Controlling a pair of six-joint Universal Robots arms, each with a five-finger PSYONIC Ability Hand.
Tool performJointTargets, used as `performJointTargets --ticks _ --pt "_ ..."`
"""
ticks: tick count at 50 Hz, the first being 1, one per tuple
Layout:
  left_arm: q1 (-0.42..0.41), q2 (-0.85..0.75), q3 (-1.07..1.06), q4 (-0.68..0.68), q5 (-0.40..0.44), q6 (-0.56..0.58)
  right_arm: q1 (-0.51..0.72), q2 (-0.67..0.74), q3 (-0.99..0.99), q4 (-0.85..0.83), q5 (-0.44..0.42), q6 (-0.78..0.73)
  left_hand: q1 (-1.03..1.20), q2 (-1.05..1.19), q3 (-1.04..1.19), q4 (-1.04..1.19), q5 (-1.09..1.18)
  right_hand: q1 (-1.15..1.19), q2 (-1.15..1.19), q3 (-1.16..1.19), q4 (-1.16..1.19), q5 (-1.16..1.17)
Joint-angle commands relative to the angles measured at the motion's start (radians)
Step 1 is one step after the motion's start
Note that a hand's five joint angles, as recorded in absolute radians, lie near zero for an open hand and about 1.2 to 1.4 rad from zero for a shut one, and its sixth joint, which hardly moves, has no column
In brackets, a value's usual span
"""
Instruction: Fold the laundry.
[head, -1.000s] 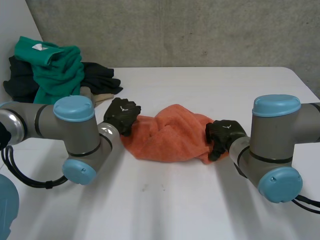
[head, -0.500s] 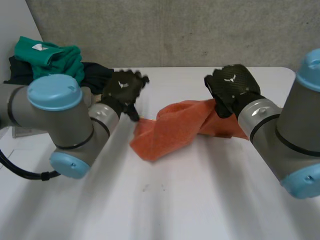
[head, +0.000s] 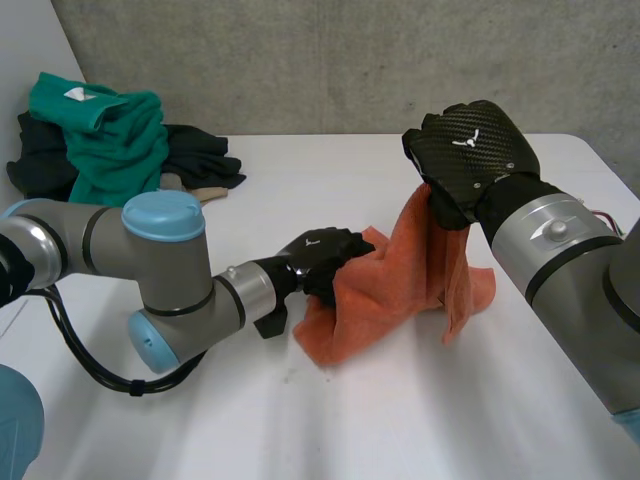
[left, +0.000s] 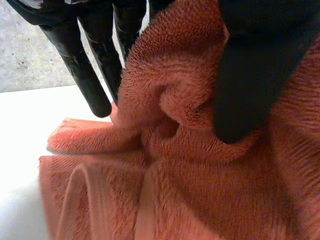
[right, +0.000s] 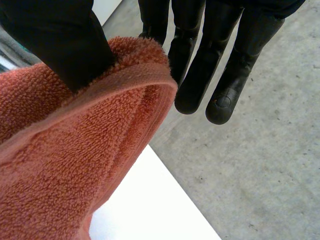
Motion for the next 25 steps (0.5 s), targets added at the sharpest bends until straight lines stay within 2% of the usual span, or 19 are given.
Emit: performJointTargets --ticks 1,4,8,9,11,13,15,17,20,25 --pt "0.014 0.013 0.051 0.076 0.04 -0.293 -0.003 0.103 -0.077 -0.005 -0.001 -0.031 0.617 0.638 0.656 0.654 0.662 0.413 0.224 0.222 0.212 0.243" --pt "0.017 0.021 0.065 0.149 0.001 -0.326 -0.004 0.164 -0.152 -0.014 0.007 -0.055 0.617 0.638 0.656 0.654 0.662 0.413 0.224 0.222 0.212 0.243" --pt "0.028 0.076 0.07 0.232 -0.16 -0.326 -0.006 0.238 -0.288 -0.068 0.019 -0.08 0.617 0.638 0.656 0.654 0.662 0.413 0.224 0.222 0.212 0.243" --pt "0.031 0.119 0.062 0.256 -0.246 -0.321 -0.006 0.25 -0.313 -0.086 0.027 -0.083 0.617 0.638 0.656 0.654 0.662 0.413 0.224 0.222 0.212 0.243" --pt "0.031 0.165 0.057 0.272 -0.327 -0.307 -0.006 0.269 -0.359 -0.132 0.045 -0.086 0.617 0.638 0.656 0.654 0.662 0.413 0.224 0.222 0.212 0.243" --pt "0.033 0.235 0.041 0.291 -0.437 -0.256 -0.009 0.289 -0.41 -0.221 0.08 -0.087 0.617 0.638 0.656 0.654 0.662 0.413 0.224 0.222 0.212 0.243" --pt "0.031 0.291 0.015 0.301 -0.493 -0.199 -0.009 0.298 -0.428 -0.285 0.1 -0.089 0.617 0.638 0.656 0.654 0.662 0.413 0.224 0.222 0.212 0.243" --pt "0.022 0.355 -0.036 0.307 -0.542 -0.109 -0.009 0.304 -0.447 -0.353 0.116 -0.089 0.617 0.638 0.656 0.654 0.662 0.413 0.224 0.222 0.212 0.243" --pt "0.004 0.421 -0.111 0.307 -0.558 -0.009 0.003 0.309 -0.447 -0.376 0.116 -0.089 0.617 0.638 0.656 0.654 0.662 0.413 0.224 0.222 0.212 0.243" --pt "-0.117 0.475 -0.301 0.305 -0.57 0.162 0.003 0.32 -0.413 -0.355 0.117 -0.089 0.617 0.638 0.656 0.654 0.662 0.413 0.224 0.222 0.212 0.243"
